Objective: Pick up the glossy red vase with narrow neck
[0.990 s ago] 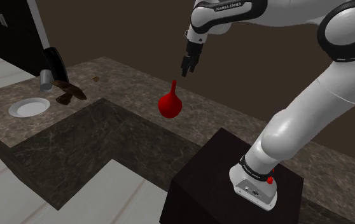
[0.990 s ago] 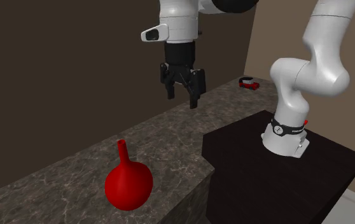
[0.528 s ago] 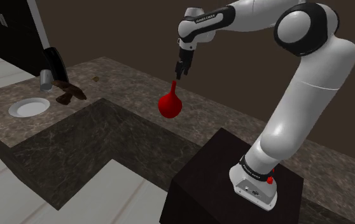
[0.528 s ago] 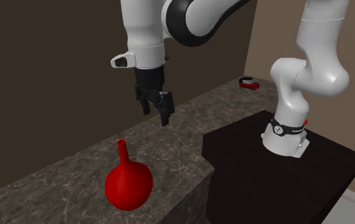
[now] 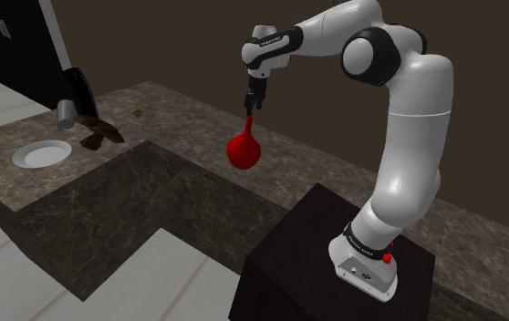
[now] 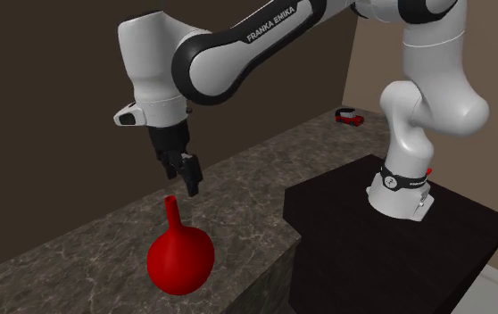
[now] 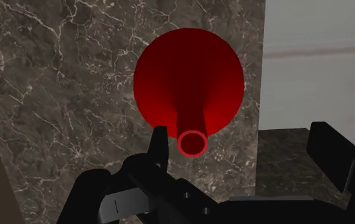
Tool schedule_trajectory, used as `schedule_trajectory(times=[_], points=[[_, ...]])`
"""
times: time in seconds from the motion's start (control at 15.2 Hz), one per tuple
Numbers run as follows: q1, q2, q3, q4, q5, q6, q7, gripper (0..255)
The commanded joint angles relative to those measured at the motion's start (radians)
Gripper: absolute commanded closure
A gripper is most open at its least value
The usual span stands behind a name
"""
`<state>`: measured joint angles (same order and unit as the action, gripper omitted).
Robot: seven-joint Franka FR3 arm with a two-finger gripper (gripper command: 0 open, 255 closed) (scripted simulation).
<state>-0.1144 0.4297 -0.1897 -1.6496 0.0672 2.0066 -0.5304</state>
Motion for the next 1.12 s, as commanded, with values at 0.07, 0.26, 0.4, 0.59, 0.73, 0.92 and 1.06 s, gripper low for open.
schedule_trajectory(times=[0.07, 0.26, 0.4, 0.59, 0.73, 0.92, 1.06], points=[[-0.021, 0.134, 0.002, 0.151, 0.007, -0.023, -0.019, 0], [-0.026, 0.167, 0.004, 0.167, 0.009, -0.008, -0.023, 0], [-0.026, 0.179, 0.006, 0.157, 0.011, 0.013, -0.023, 0], [-0.027, 0.197, 0.008, 0.145, 0.014, 0.043, -0.024, 0], [-0.028, 0.200, 0.008, 0.143, 0.015, 0.049, -0.025, 0], [-0.027, 0.200, 0.008, 0.141, 0.015, 0.050, -0.024, 255], [-0.027, 0.200, 0.008, 0.141, 0.015, 0.050, -0.024, 255]])
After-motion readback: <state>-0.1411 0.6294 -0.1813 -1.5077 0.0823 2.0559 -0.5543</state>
